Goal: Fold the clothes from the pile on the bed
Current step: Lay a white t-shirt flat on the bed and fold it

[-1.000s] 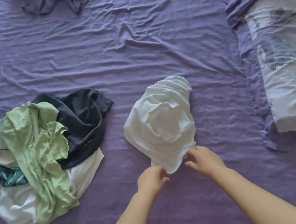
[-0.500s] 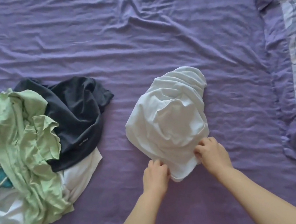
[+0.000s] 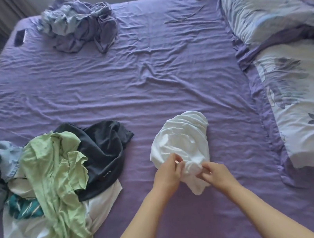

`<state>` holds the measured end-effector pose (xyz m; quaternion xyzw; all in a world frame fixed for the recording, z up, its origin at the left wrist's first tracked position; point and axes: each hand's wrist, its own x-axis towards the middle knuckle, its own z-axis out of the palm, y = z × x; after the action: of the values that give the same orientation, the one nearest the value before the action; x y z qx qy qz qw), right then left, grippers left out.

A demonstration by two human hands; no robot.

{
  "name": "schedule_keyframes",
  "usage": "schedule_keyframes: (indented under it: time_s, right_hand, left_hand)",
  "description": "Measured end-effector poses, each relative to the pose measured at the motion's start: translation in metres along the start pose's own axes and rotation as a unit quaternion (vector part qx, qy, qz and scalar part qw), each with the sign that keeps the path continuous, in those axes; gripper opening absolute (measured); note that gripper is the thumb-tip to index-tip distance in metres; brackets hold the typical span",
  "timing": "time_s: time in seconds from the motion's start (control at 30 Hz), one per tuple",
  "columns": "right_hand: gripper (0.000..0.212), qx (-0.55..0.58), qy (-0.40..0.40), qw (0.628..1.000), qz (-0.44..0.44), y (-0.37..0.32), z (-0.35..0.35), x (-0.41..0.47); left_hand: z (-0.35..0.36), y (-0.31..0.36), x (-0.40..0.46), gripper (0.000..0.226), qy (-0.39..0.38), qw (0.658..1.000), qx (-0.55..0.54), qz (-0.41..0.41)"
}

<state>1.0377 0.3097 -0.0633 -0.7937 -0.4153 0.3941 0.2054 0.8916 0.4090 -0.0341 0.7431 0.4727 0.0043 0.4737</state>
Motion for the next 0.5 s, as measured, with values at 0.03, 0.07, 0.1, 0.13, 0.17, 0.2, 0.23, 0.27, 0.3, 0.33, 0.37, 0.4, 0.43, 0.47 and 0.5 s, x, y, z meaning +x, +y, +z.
schedule_keyframes:
  time_s: [0.03, 0.07, 0.1, 0.13, 0.17, 0.2, 0.23, 0.27, 0.3, 0.33, 0.37, 0.4, 0.43, 0.47, 0.5]
  right_hand:
    - [0.037, 0.020, 0.027, 0.999, -0.008, -0.010, -0.011, -0.006]
    - [0.040, 0.031, 0.044, 0.998, -0.022, -0.021, -0.023, -0.012]
    - [0.041, 0.035, 0.056, 0.997, -0.039, -0.031, -0.035, -0.018]
    - [0.042, 0.036, 0.067, 0.995, -0.062, -0.042, -0.047, -0.025]
    - [0.041, 0.039, 0.079, 0.993, -0.082, -0.053, -0.058, -0.031]
    - [0.036, 0.042, 0.094, 0.989, -0.102, -0.063, -0.069, -0.038]
    - [0.028, 0.045, 0.112, 0.986, -0.119, -0.073, -0.079, -0.044]
    - [0.018, 0.043, 0.134, 0.981, -0.135, -0.084, -0.089, -0.051]
    - [0.013, 0.037, 0.163, 0.974, -0.153, -0.095, -0.099, -0.058]
    - [0.014, 0.027, 0.192, 0.966, -0.169, -0.105, -0.108, -0.064]
    - [0.015, 0.021, 0.220, 0.958, -0.182, -0.115, -0.117, -0.071]
    - [0.016, 0.018, 0.247, 0.950, -0.192, -0.126, -0.128, -0.078]
    - [0.016, 0.019, 0.271, 0.940, -0.205, -0.136, -0.138, -0.085]
    - [0.016, 0.017, 0.294, 0.930, -0.218, -0.147, -0.149, -0.092]
    - [0.015, 0.013, 0.313, 0.921, -0.230, -0.157, -0.160, -0.098]
  left_hand:
    - [-0.011, 0.010, -0.005, 0.005, 0.025, 1.000, -0.005, 0.012]
    - [-0.022, 0.019, -0.009, 0.005, 0.051, 0.998, -0.009, 0.027]
    - [-0.033, 0.028, -0.014, 0.004, 0.074, 0.996, -0.009, 0.044]
    - [-0.043, 0.037, -0.020, 0.005, 0.095, 0.993, -0.009, 0.062]
    - [-0.053, 0.046, -0.024, 0.007, 0.114, 0.990, -0.010, 0.079]
    - [-0.063, 0.055, -0.029, 0.009, 0.130, 0.987, -0.013, 0.097]
    - [-0.073, 0.064, -0.033, 0.011, 0.144, 0.983, -0.018, 0.113]
    - [-0.082, 0.074, -0.038, 0.011, 0.158, 0.979, -0.023, 0.129]
    - [-0.092, 0.084, -0.042, 0.010, 0.173, 0.974, -0.027, 0.144]
    - [-0.102, 0.095, -0.047, 0.009, 0.189, 0.969, -0.029, 0.157]
    - [-0.111, 0.105, -0.052, 0.007, 0.206, 0.963, -0.030, 0.172]
    - [-0.122, 0.116, -0.057, 0.006, 0.221, 0.956, -0.031, 0.190]
    - [-0.132, 0.127, -0.062, 0.006, 0.233, 0.949, -0.032, 0.211]
    - [-0.142, 0.139, -0.068, 0.006, 0.243, 0.941, -0.032, 0.233]
    - [-0.152, 0.150, -0.073, 0.006, 0.250, 0.934, -0.032, 0.254]
